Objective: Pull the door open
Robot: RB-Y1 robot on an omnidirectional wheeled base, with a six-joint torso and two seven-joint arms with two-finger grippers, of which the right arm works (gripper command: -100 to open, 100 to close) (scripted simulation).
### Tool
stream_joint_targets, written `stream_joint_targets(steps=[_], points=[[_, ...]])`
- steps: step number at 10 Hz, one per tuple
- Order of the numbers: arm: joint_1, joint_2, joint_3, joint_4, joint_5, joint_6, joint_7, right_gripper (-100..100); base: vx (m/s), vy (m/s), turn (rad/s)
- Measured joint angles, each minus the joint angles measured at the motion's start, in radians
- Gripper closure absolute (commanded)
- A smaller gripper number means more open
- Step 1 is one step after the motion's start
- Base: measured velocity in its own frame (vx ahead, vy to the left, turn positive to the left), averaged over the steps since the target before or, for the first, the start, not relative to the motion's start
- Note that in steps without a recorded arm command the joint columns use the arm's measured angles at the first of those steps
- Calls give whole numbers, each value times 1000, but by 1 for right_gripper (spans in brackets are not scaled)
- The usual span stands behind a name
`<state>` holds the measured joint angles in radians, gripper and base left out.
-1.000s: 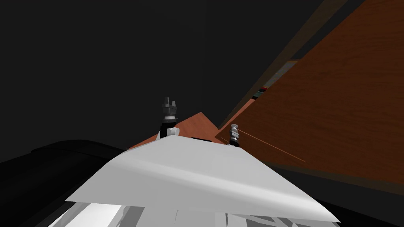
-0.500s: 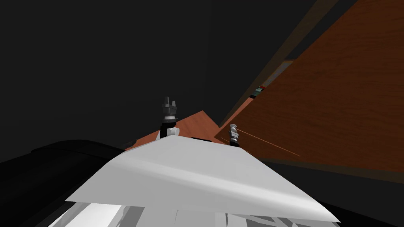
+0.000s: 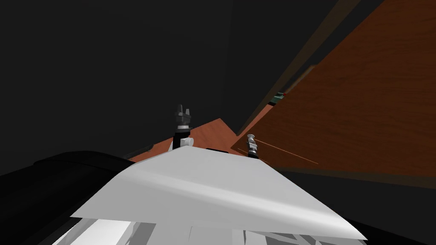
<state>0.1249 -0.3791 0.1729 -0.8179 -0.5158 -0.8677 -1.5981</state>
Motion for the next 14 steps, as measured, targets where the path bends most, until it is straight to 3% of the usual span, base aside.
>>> stream_joint_targets(steps=[4, 6, 10, 14], points=[[34, -40, 48, -13, 29, -31, -53, 100, -224, -23, 85], [44, -45, 62, -15, 37, -39, -65, 100, -111, -27, 63], [62, -80, 93, -8, 66, -91, -114, 100, -218, -39, 103], [103, -117, 128, -17, 95, -133, -161, 100, -173, -37, 67]])
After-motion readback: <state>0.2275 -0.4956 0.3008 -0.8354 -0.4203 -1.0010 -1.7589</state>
